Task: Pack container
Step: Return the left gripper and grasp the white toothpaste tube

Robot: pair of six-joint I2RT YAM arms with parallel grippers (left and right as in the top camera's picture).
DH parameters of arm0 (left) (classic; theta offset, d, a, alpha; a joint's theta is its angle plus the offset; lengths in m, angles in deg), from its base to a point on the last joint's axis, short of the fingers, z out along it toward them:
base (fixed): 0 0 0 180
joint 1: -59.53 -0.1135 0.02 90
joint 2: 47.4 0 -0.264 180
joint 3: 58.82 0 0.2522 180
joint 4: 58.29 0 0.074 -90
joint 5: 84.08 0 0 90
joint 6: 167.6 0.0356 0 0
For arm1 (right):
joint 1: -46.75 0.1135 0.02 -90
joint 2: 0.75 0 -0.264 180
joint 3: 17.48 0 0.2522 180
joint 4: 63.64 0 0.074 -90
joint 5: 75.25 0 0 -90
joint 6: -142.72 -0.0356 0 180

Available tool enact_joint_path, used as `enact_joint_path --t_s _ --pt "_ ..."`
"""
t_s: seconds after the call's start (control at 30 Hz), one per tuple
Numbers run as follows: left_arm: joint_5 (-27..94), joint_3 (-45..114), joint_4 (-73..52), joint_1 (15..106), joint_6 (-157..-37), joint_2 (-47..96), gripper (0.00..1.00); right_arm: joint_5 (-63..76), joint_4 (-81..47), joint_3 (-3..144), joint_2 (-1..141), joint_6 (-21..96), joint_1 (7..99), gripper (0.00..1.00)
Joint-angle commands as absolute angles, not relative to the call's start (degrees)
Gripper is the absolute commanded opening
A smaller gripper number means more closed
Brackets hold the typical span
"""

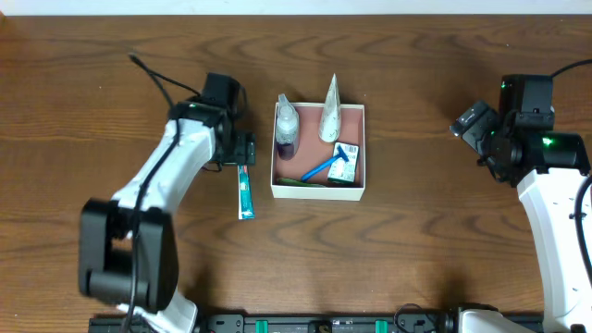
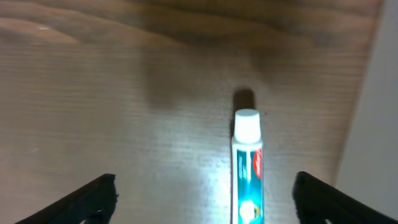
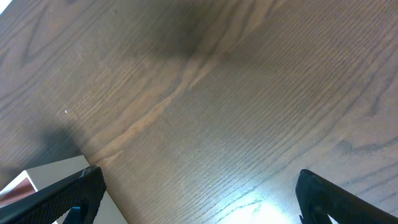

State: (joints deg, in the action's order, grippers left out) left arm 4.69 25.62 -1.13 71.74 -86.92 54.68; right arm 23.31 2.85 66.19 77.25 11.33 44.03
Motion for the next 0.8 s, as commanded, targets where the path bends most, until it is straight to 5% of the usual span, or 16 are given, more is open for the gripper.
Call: enact_joint_path --t_s 0.0,0.57,0.77 --pt "7.2 25.5 -2.5 71.6 -87.6 57.7 0.84 23.5 2.9 66.6 77.4 12.1 43.7 0.99" --pt "12.9 25.5 -5.6 71.6 -89.1 64.3 0.55 23.5 2.9 66.6 77.4 12.1 43.7 0.99" --pt "13.4 25.5 -5.4 71.6 -89.1 64.3 0.33 23.5 2.9 66.6 77.4 12.1 43.7 0.99"
